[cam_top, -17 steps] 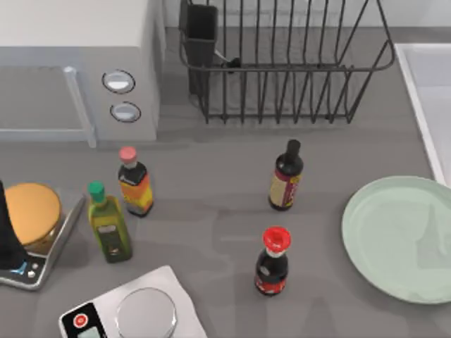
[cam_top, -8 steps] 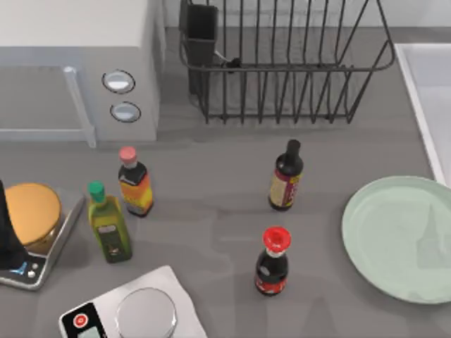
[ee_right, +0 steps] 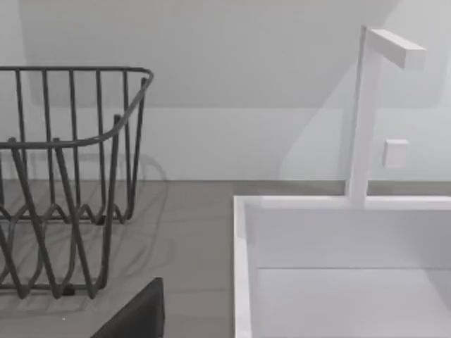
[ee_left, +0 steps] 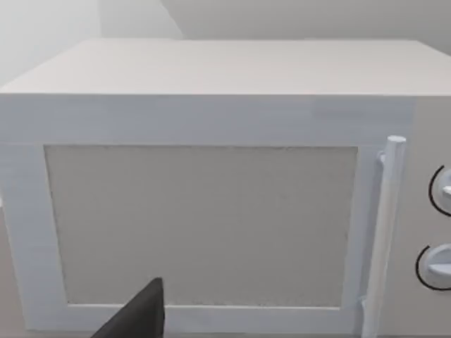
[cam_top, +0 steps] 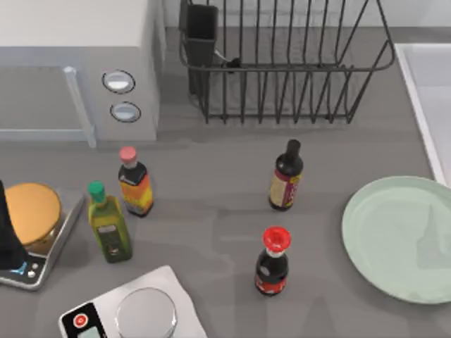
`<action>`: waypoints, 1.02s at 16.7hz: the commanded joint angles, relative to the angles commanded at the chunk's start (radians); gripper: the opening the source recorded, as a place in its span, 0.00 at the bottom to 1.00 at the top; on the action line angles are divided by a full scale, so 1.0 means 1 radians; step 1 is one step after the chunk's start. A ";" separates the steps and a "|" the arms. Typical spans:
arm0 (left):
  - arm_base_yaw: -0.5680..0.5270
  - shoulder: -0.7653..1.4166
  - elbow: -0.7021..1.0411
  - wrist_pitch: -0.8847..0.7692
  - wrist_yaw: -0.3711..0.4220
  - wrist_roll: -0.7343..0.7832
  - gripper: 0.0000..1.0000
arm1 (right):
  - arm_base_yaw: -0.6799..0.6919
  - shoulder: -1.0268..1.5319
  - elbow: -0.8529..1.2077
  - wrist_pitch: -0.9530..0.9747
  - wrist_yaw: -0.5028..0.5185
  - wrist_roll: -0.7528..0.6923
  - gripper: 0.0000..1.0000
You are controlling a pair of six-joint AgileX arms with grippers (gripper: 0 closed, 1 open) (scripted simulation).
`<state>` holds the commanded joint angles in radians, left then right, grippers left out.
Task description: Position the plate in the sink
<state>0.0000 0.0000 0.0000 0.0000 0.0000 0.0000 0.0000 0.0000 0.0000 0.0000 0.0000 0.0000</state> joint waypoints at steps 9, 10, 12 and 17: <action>0.000 0.000 0.000 0.000 0.000 0.000 1.00 | 0.115 0.375 0.312 -0.248 0.000 0.118 1.00; 0.000 0.000 0.000 0.000 0.000 0.000 1.00 | 0.139 0.463 0.378 -0.300 0.000 0.143 1.00; 0.000 0.000 0.000 0.000 0.000 0.000 1.00 | 0.191 0.653 0.518 -0.412 0.000 0.196 1.00; 0.000 0.000 0.000 0.000 0.000 0.000 1.00 | 0.326 1.164 0.885 -0.702 0.000 0.335 1.00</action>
<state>0.0000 0.0000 0.0000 0.0000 0.0000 0.0000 0.3257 1.1645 0.8845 -0.7024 0.0004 0.3350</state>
